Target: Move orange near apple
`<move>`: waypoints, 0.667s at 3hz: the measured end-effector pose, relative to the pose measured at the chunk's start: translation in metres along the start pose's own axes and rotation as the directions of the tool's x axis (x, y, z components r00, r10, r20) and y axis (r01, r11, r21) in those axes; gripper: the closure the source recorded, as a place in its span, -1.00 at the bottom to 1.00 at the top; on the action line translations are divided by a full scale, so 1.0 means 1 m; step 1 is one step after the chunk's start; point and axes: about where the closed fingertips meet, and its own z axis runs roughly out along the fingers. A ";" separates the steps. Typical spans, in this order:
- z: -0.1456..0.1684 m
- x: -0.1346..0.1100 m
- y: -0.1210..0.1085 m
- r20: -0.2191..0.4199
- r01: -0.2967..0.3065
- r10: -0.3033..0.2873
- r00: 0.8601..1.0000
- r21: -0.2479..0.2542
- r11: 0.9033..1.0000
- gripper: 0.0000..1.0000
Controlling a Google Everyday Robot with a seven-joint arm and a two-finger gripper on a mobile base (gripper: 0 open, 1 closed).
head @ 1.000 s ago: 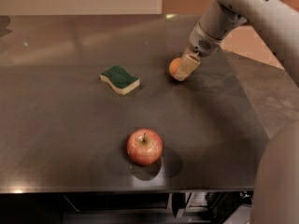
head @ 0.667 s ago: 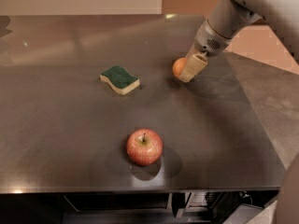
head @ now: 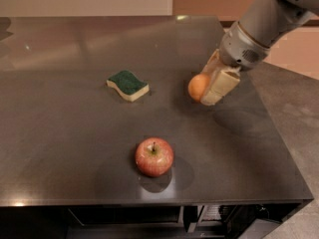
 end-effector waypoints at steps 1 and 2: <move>0.005 -0.003 0.041 -0.003 0.062 -0.062 0.998 -0.068 0.996 1.00; 0.019 -0.002 0.072 -0.008 0.108 -0.110 0.994 -0.124 0.986 1.00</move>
Offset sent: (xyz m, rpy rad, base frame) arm -0.1079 0.0235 -0.0393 -0.0319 0.1200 0.2379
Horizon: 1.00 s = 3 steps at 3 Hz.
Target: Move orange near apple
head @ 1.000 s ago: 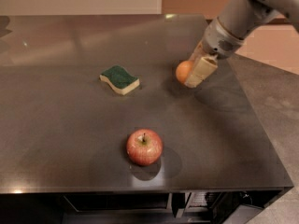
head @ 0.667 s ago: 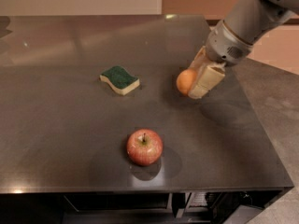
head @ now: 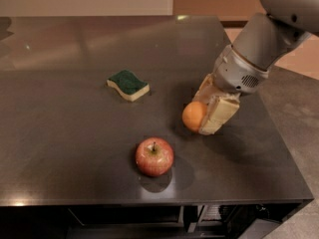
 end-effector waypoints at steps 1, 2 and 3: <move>0.015 -0.002 0.020 -0.011 0.037 -0.038 0.999 -0.042 0.998 1.00; 0.027 0.000 0.032 -0.021 0.047 -0.049 0.999 -0.063 0.997 0.65; 0.034 0.001 0.038 -0.021 0.047 -0.049 0.999 -0.075 0.996 0.19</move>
Offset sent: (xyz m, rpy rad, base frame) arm -0.0500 0.0091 -0.0368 -0.0402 0.0656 0.0935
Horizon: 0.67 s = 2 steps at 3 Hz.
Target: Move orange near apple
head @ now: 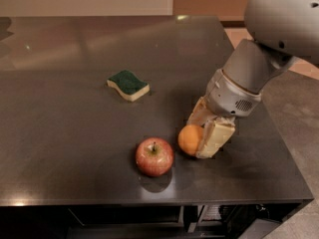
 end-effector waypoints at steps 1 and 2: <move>0.005 -0.001 0.004 0.006 0.001 -0.001 1.000 -0.008 1.000 -0.28; 0.005 -0.003 0.004 0.005 0.003 -0.003 1.000 -0.003 1.000 -0.74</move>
Offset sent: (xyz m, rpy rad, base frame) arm -0.0045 0.0025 -0.0038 0.0046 0.0071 0.0039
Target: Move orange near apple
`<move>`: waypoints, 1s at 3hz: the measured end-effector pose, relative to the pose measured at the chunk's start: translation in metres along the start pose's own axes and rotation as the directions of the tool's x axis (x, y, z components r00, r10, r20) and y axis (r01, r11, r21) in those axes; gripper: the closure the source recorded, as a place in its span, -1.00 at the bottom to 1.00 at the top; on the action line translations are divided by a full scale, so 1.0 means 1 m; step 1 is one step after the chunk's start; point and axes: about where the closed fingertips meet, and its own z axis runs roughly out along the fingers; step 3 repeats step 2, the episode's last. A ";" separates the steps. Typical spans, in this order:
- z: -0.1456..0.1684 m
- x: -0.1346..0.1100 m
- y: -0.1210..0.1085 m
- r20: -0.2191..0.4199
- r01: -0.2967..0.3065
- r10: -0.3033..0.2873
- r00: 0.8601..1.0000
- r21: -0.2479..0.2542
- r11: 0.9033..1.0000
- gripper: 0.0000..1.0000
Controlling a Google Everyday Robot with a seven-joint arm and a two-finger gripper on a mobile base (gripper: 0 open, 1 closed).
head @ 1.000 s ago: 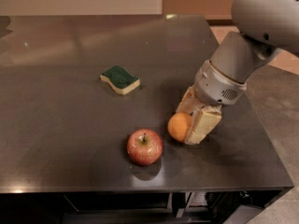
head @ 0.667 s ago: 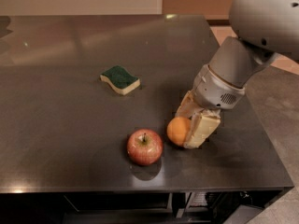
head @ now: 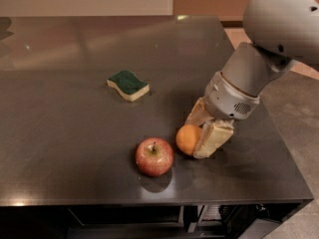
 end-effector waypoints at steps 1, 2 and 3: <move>0.000 -0.001 0.000 0.000 0.002 -0.002 1.000 0.004 1.000 -1.00; 0.000 -0.001 0.000 0.000 0.002 -0.002 1.000 0.004 1.000 -1.00; 0.000 -0.001 0.000 0.000 0.002 -0.002 1.000 0.004 1.000 -1.00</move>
Offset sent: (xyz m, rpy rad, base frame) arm 0.0003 0.0011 0.0005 0.0003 -0.0044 0.0000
